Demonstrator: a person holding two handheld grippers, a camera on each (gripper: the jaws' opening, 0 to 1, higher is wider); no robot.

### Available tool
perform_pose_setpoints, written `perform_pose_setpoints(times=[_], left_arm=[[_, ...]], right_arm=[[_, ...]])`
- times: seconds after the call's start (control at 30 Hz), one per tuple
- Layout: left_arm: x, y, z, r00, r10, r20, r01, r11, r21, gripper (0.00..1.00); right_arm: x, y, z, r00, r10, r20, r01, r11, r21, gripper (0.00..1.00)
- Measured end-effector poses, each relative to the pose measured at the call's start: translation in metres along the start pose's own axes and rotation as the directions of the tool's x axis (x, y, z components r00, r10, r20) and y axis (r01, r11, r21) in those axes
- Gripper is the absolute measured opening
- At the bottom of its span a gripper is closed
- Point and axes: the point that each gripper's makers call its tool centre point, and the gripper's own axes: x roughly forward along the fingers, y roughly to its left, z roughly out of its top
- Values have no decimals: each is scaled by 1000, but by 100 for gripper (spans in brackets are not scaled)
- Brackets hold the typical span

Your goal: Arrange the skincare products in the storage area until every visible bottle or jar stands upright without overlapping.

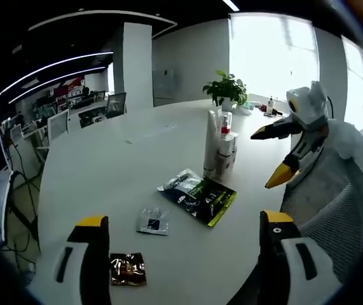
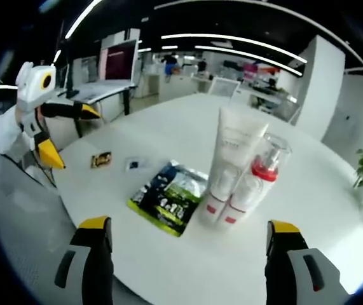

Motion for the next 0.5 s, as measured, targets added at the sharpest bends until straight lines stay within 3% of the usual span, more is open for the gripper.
perform_pose_setpoints(times=[0.27, 0.5], left_arm=[[15, 6, -12, 998, -4, -64, 5, 1000, 13, 86], [41, 17, -24, 989, -33, -145, 41, 998, 51, 78]], right_arm=[[1, 6, -6, 999, 39, -5, -39, 999, 23, 100], [4, 7, -7, 999, 30, -16, -30, 999, -32, 100]])
